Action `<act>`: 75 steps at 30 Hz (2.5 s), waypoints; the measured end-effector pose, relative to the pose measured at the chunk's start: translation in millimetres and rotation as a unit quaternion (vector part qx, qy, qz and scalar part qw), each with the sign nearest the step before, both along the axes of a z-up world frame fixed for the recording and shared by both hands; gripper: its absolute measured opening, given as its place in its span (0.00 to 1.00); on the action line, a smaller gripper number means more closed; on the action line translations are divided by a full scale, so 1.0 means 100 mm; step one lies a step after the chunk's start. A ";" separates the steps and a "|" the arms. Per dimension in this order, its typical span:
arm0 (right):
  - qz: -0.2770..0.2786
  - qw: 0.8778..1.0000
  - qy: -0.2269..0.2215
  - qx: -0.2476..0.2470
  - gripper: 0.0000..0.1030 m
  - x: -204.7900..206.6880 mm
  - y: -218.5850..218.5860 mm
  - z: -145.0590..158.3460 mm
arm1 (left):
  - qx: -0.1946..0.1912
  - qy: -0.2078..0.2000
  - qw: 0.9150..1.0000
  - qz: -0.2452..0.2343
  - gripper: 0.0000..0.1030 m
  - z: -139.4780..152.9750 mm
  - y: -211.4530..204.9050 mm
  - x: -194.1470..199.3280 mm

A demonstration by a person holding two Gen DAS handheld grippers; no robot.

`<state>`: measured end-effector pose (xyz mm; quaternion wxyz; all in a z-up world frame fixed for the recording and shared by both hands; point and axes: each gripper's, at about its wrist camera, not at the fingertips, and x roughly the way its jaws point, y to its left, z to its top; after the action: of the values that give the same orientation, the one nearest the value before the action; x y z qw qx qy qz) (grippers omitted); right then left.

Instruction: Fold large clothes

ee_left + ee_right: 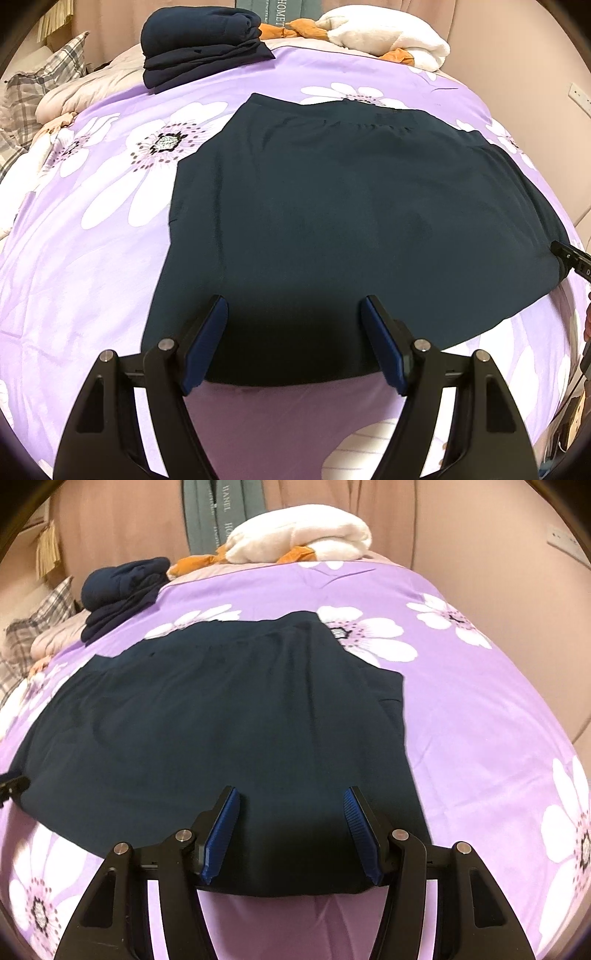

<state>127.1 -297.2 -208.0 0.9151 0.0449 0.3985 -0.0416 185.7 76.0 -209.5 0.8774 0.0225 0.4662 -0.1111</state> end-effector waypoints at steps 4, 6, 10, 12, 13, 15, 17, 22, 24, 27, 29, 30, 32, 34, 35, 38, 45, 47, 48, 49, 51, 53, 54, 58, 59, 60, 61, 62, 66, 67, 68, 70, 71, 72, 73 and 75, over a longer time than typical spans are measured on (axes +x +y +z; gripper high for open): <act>-0.019 1.000 0.000 0.002 0.56 -0.06 -0.11 0.02 | 0.005 0.001 1.000 0.003 0.72 0.02 0.08 -0.06; -0.035 0.999 0.005 -0.006 0.56 -0.09 -0.17 0.03 | 0.007 0.002 1.000 0.003 0.72 0.03 0.15 -0.10; -0.079 0.997 0.019 0.005 0.56 -0.17 -0.42 0.02 | 0.017 0.009 0.999 0.040 0.72 0.05 0.43 -0.17; -0.098 0.994 0.019 0.039 0.56 -0.25 -0.57 0.01 | 0.001 0.019 0.997 0.074 0.72 0.04 0.65 -0.20; -0.106 0.992 0.018 0.061 0.56 -0.30 -0.65 0.02 | -0.011 0.024 0.996 0.087 0.72 0.03 0.74 -0.22; -0.114 0.990 0.015 0.087 0.57 -0.37 -0.72 0.03 | -0.057 0.039 0.989 0.132 0.72 -0.01 1.03 -0.28; -0.120 0.986 0.013 0.115 0.58 -0.45 -0.74 0.03 | -0.107 0.051 0.980 0.157 0.72 -0.05 1.22 -0.35; -0.100 0.968 0.017 0.231 0.62 -0.57 -0.73 -0.09 | -0.279 0.097 0.939 0.176 0.80 -0.19 1.45 -0.47; -0.091 0.956 0.018 0.278 0.64 -0.59 -0.68 -0.16 | -0.324 0.106 0.923 0.177 0.83 -0.20 1.44 -0.47; -0.075 0.940 0.029 0.332 0.66 -0.56 -0.57 -0.26 | -0.364 0.124 0.907 0.169 0.83 -0.21 1.32 -0.37; -0.071 0.937 0.038 0.339 0.67 -0.50 -0.50 -0.31 | -0.365 0.134 0.907 0.161 0.83 -0.20 1.23 -0.29; -0.071 0.937 0.039 0.340 0.68 -0.46 -0.46 -0.32 | -0.373 0.142 0.903 0.156 0.83 -0.23 1.18 -0.25; -0.072 0.934 0.036 0.348 0.74 -0.42 -0.43 -0.33 | -0.398 0.150 0.892 0.152 0.87 -0.26 1.15 -0.19; -0.073 0.929 0.032 0.361 0.74 -0.36 -0.43 -0.32 | -0.414 0.150 0.884 0.159 0.88 -0.26 1.18 -0.14; -0.077 0.926 0.032 0.367 0.74 -0.33 -0.43 -0.32 | -0.425 0.149 0.878 0.164 0.88 -0.27 1.19 -0.10; -0.087 0.914 0.020 0.396 0.74 -0.26 -0.47 -0.35 | -0.443 0.147 0.867 0.177 0.88 -0.28 1.23 -0.02; -0.131 0.878 -0.018 0.460 0.72 -0.14 -0.64 -0.44 | -0.418 0.135 0.878 0.190 0.68 -0.22 1.13 0.17; -0.149 0.874 -0.030 0.462 0.58 -0.15 -0.67 -0.44 | -0.409 0.141 0.879 0.199 0.38 -0.29 1.12 0.22; -0.159 0.874 -0.031 0.458 0.52 -0.14 -0.68 -0.45 | -0.407 0.146 0.878 0.204 0.29 -0.34 1.13 0.24; -0.167 0.876 -0.029 0.453 0.40 -0.13 -0.67 -0.47 | -0.410 0.147 0.876 0.206 0.28 -0.36 1.14 0.23; -0.172 0.876 -0.018 0.451 0.34 -0.07 -0.69 -0.50 | -0.406 0.134 0.880 0.207 0.23 -0.33 1.13 0.21; -0.166 0.880 -0.017 0.444 0.31 -0.03 -0.70 -0.46 | -0.392 0.112 0.891 0.201 0.18 -0.22 1.10 0.15; -0.162 0.887 -0.016 0.431 0.29 0.01 -0.68 -0.42 | -0.389 0.101 0.894 0.197 0.16 -0.16 1.10 0.12; -0.141 0.906 -0.009 0.400 0.27 0.17 -0.62 -0.32 | -0.400 0.083 0.892 0.192 0.14 -0.06 1.15 0.01; -0.137 0.908 -0.006 0.395 0.25 0.20 -0.60 -0.31 | -0.402 0.080 0.892 0.190 0.14 -0.04 1.16 -0.02; -0.133 0.913 -0.002 0.386 0.25 0.24 -0.58 -0.30 | -0.399 0.078 0.895 0.184 0.14 -0.01 1.16 -0.04; -0.133 0.917 0.000 0.376 0.25 0.26 -0.57 -0.29 | -0.396 0.077 0.897 0.183 0.14 0.01 1.16 -0.07; -0.131 0.920 0.001 0.370 0.23 0.26 -0.57 -0.27 | -0.394 0.078 0.898 0.180 0.14 0.01 1.16 -0.07; -0.132 0.914 -0.036 0.381 0.15 0.09 -0.61 -0.20 | -0.379 0.090 0.903 0.184 0.14 -0.04 1.13 -0.06; -0.129 0.916 -0.045 0.376 0.14 0.03 -0.59 -0.18 | -0.377 0.091 0.903 0.185 0.14 -0.03 1.12 -0.03; -0.126 0.919 -0.049 0.369 0.13 -0.02 -0.57 -0.17 | -0.373 0.091 0.904 0.186 0.14 -0.03 1.11 -0.02; -0.125 0.919 -0.046 0.371 0.13 -0.12 -0.57 -0.20 | -0.371 0.092 0.905 0.187 0.14 -0.02 1.11 0.00; -0.127 0.916 -0.041 0.379 0.13 -0.16 -0.58 -0.24 | -0.372 0.093 0.905 0.186 0.14 -0.01 1.12 0.00; -0.128 0.913 -0.035 0.386 0.13 -0.19 -0.60 -0.29 | -0.371 0.094 0.905 0.185 0.14 0.00 1.12 -0.01; -0.130 0.912 -0.033 0.387 0.13 -0.21 -0.60 -0.30 | -0.366 0.095 0.908 0.183 0.14 0.01 1.12 -0.02; -0.131 0.911 -0.031 0.389 0.13 -0.25 -0.61 -0.33 | -0.359 0.094 0.911 0.179 0.14 0.03 1.09 -0.04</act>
<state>102.0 -358.2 -241.4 0.8234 0.4505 0.3451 -0.0012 181.6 184.7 -206.5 0.7837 -0.3877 0.4717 -0.1138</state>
